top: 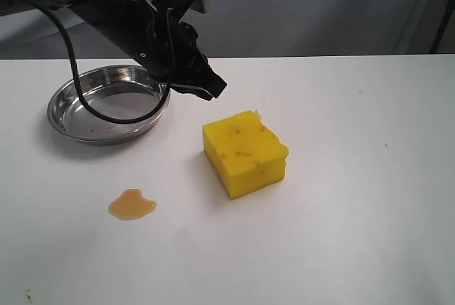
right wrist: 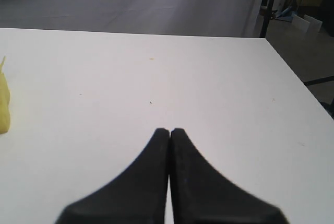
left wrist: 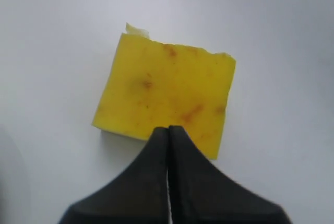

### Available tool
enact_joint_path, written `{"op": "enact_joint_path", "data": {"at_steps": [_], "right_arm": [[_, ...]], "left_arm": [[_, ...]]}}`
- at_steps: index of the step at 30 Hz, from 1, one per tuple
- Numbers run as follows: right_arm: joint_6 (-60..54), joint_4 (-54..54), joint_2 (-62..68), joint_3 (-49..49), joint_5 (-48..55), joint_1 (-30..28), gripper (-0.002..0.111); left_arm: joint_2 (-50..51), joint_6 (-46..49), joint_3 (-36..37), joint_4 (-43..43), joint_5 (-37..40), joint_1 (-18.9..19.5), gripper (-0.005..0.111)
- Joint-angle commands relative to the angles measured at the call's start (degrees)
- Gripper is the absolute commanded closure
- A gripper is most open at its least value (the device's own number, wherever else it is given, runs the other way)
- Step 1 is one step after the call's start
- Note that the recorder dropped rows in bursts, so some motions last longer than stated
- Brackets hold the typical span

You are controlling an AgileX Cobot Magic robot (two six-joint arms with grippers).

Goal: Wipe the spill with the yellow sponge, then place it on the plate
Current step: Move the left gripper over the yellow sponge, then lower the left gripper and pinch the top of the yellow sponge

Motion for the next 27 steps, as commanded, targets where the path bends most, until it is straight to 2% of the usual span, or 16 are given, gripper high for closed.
{"op": "enact_joint_path", "data": {"at_steps": [1, 4, 6, 9, 12, 14, 16, 27], "right_arm": [[0.03, 0.01, -0.3, 0.22, -0.18, 0.1, 0.108], [0.03, 0.01, -0.3, 0.22, -0.18, 0.1, 0.108], [0.03, 0.01, -0.3, 0.22, -0.18, 0.1, 0.108], [0.03, 0.01, -0.3, 0.22, -0.18, 0.1, 0.108], [0.03, 0.01, -0.3, 0.22, -0.18, 0.1, 0.108], [0.03, 0.01, -0.3, 0.22, -0.18, 0.1, 0.108], [0.03, 0.01, -0.3, 0.22, -0.18, 0.1, 0.108], [0.03, 0.01, -0.3, 0.22, -0.18, 0.1, 0.108]], "left_arm": [[-0.2, -0.09, -0.45, 3.24, -0.49, -0.11, 0.106], [-0.2, -0.65, -0.33, 4.76, -1.36, -0.11, 0.104], [-0.2, -0.65, 0.27, 4.59, -2.0, -0.11, 0.097], [0.04, -0.96, 0.48, 4.07, -2.11, -0.11, 0.079], [1.27, -7.08, 0.48, 3.74, -2.69, -0.11, 0.047], [2.8, -8.09, 0.48, 3.49, -2.94, -0.11, 0.02], [4.37, -7.98, 0.48, 3.49, -2.94, -0.11, 0.002], [8.41, -7.69, 0.48, 3.11, -5.26, -0.11, 0.003]]}}
